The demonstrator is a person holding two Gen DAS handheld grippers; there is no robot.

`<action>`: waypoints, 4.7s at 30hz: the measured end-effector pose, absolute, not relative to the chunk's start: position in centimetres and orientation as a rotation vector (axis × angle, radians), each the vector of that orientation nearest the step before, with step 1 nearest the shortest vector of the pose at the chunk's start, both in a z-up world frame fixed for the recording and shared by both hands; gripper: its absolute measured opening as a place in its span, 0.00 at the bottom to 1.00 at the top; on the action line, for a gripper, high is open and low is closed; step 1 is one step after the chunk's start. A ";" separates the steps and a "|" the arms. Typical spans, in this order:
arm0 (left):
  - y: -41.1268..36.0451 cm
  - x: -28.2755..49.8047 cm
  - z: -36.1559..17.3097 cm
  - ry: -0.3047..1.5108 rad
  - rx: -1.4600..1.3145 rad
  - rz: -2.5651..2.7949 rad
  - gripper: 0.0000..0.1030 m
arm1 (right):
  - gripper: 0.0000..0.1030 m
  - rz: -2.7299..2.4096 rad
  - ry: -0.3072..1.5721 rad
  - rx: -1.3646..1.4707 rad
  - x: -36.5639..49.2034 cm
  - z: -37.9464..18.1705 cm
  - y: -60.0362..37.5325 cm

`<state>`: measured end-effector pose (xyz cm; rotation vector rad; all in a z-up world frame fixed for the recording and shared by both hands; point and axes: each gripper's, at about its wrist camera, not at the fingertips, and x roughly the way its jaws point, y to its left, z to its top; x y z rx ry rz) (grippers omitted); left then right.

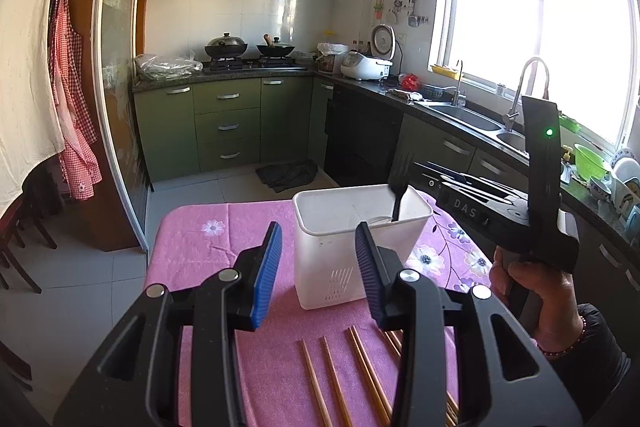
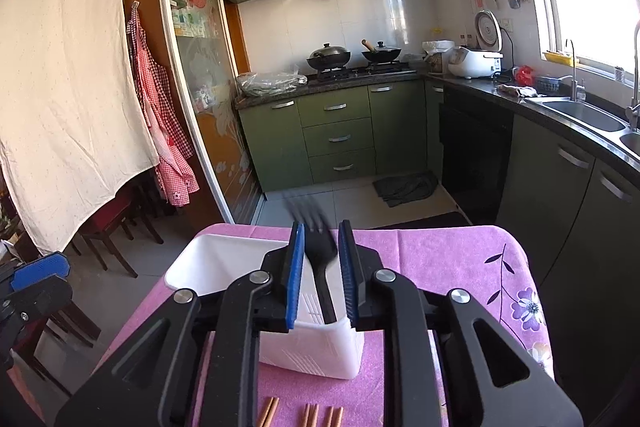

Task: Organize utensils
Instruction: 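Drop the spoon and fork into the white caddy with both grippers, then grasp a single wooden chopstick with the left gripper and lift it, then carry the chopstick toward the caddy with the left gripper while the right gripper lifts another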

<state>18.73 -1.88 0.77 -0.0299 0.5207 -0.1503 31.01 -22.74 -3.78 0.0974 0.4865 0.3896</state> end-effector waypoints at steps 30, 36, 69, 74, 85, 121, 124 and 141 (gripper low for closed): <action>-3.2 23.6 -15.3 1.271 -0.038 -0.062 0.24 | 0.28 0.407 0.895 -0.035 21.5 -13.8 -28.4; -3.6 24.5 -16.3 1.310 -0.016 -0.034 0.22 | 0.30 0.412 0.903 -0.033 21.8 -13.6 -28.4; -0.9 14.8 -4.1 0.859 -0.004 -0.050 0.06 | 0.13 0.485 1.215 -0.033 27.7 -18.3 -23.5; -0.4 13.8 -3.7 0.834 -0.011 -0.063 0.06 | 0.13 0.455 1.229 -0.077 27.8 -18.5 -22.3; -0.5 12.5 -3.2 0.804 0.000 -0.086 0.06 | 0.07 0.397 1.204 -0.222 26.9 -19.1 -17.0; -0.8 8.7 -1.2 0.759 0.024 -0.131 0.06 | 0.06 0.543 0.727 -0.005 10.4 -2.6 -28.7; -0.9 8.6 -1.0 0.753 0.029 -0.133 0.06 | 0.06 0.544 0.727 -0.004 10.5 -2.7 -28.8; -2.9 11.5 3.5 0.718 0.047 -0.193 0.06 | 0.06 0.535 0.726 -0.007 11.3 -2.7 -29.1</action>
